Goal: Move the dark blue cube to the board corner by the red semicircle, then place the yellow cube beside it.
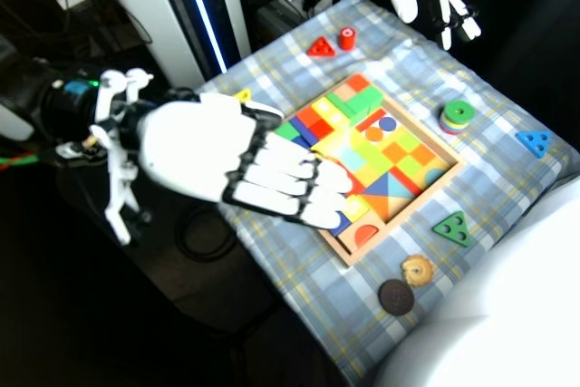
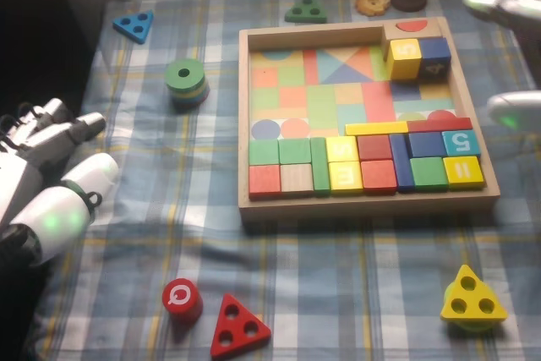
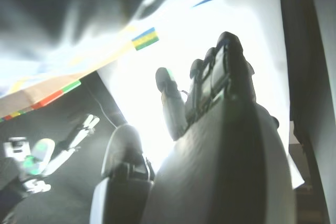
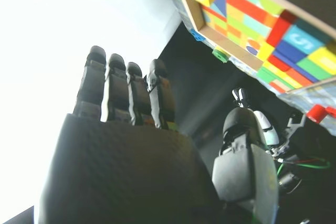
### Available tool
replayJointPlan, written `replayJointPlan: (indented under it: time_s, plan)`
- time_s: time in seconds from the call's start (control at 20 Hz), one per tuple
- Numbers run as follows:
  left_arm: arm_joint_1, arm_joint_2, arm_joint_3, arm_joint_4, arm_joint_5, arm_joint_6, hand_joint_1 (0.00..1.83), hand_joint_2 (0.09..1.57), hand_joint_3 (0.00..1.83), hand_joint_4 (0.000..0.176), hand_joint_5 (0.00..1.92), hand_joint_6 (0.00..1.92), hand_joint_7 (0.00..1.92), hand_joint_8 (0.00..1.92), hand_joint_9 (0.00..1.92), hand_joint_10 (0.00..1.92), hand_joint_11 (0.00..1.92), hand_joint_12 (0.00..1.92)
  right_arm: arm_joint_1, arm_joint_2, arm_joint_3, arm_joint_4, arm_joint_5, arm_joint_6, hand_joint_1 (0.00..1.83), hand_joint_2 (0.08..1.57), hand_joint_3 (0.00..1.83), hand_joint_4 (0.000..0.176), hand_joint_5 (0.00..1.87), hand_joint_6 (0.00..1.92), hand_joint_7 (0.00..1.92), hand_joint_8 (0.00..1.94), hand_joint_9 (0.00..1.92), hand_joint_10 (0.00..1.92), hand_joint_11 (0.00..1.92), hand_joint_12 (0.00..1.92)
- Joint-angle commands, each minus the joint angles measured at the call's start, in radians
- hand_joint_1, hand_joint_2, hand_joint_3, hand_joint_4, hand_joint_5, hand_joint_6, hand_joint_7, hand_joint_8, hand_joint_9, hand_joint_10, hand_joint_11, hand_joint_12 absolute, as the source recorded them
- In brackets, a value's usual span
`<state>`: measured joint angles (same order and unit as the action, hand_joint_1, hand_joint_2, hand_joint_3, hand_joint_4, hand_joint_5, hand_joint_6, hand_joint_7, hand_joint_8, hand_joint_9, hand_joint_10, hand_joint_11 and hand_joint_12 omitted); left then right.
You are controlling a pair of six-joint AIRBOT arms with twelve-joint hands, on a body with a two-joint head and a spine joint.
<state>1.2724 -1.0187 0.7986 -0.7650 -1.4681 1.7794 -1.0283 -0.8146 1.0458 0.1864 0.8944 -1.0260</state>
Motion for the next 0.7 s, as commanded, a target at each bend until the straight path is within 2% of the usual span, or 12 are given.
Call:
replayJointPlan:
  time_s: [0.0,0.05,0.1,0.15,0.2,0.35,0.4,0.45,0.5,0.55,0.65]
  plan:
    - [-0.009,0.004,0.0,0.044,-0.116,-0.005,0.12,1.43,0.02,0.029,0.36,0.0,0.1,0.0,0.0,0.0,0.0,0.0,-0.03,0.007,-0.013,0.069,0.269,-0.01,0.0,1.08,0.0,0.0,0.19,0.01,0.03,0.01,0.0,0.0,0.0,0.0]
    - [-0.007,0.003,-0.001,0.039,-0.116,-0.005,0.15,1.43,0.01,0.025,0.34,0.0,0.11,0.0,0.0,0.0,0.0,0.0,-0.077,0.006,-0.028,0.114,0.326,-0.016,0.0,1.04,0.0,0.013,0.14,0.0,0.01,0.0,0.0,0.0,0.0,0.0]
    - [-0.004,0.001,-0.002,0.031,-0.115,-0.005,0.17,1.43,0.01,0.004,0.35,0.01,0.11,0.0,0.0,0.0,0.0,0.0,-0.166,0.007,-0.043,0.18,0.405,-0.017,0.0,1.04,0.0,0.018,0.16,0.01,0.02,0.01,0.0,0.0,0.0,0.0]
    - [-0.002,0.0,-0.002,0.028,-0.115,-0.005,0.17,1.43,0.01,0.004,0.35,0.01,0.11,0.0,0.0,0.0,0.0,0.0,-0.217,0.005,-0.055,0.218,0.452,-0.017,0.0,1.04,0.0,0.018,0.16,0.01,0.02,0.01,0.0,0.0,0.0,0.0]
    - [-0.002,0.0,-0.002,0.026,-0.115,-0.005,0.2,1.43,0.01,0.0,0.35,0.01,0.11,0.0,0.0,0.0,0.0,0.0,-0.268,0.005,-0.073,0.259,0.51,-0.017,0.0,1.03,0.0,0.0,0.17,0.01,0.03,0.01,0.0,0.0,0.0,0.0]
    - [-0.007,0.0,0.001,0.026,-0.11,-0.005,0.17,1.43,0.01,0.0,0.32,0.0,0.1,0.0,0.0,0.0,0.0,0.0,-0.381,-0.006,-0.13,0.367,0.651,-0.017,0.0,1.01,0.0,0.005,0.18,0.0,0.05,0.0,0.0,0.0,0.0,0.0]
    - [-0.008,0.0,0.003,0.026,-0.108,-0.005,0.16,1.44,0.01,0.0,0.32,0.0,0.1,0.0,0.0,0.0,0.0,0.0,-0.399,-0.012,-0.138,0.384,0.666,-0.017,0.0,1.01,0.0,0.019,0.19,0.0,0.07,0.01,0.0,0.0,0.0,0.0]
    - [-0.008,0.0,0.004,0.027,-0.108,-0.005,0.16,1.44,0.01,0.0,0.32,0.0,0.1,0.0,0.0,0.0,0.0,0.0,-0.419,-0.02,-0.147,0.402,0.687,-0.017,0.0,1.01,0.0,0.019,0.19,0.0,0.07,0.01,0.0,0.0,0.0,0.0]
    - [-0.009,0.0,0.004,0.027,-0.111,-0.005,0.21,1.44,0.01,0.0,0.34,0.01,0.1,0.0,0.0,0.0,0.0,0.0,-0.433,-0.027,-0.159,0.42,0.712,-0.017,0.0,0.99,0.0,0.041,0.18,0.0,0.07,0.01,0.0,0.0,0.0,0.0]
    - [-0.009,0.0,0.003,0.027,-0.113,-0.005,0.23,1.44,0.0,0.0,0.35,0.01,0.1,0.0,0.0,0.0,0.0,0.0,-0.444,-0.033,-0.167,0.434,0.735,-0.017,0.0,0.99,0.0,0.055,0.19,0.0,0.07,0.01,0.0,0.0,0.0,0.0]
    - [-0.009,-0.001,0.0,0.028,-0.118,-0.005,0.22,1.44,0.0,0.0,0.35,0.01,0.09,0.0,0.0,0.0,0.0,0.0,-0.461,-0.049,-0.178,0.463,0.77,-0.017,0.0,1.0,0.0,0.049,0.19,0.01,0.06,0.0,0.0,0.0,0.0,0.0]
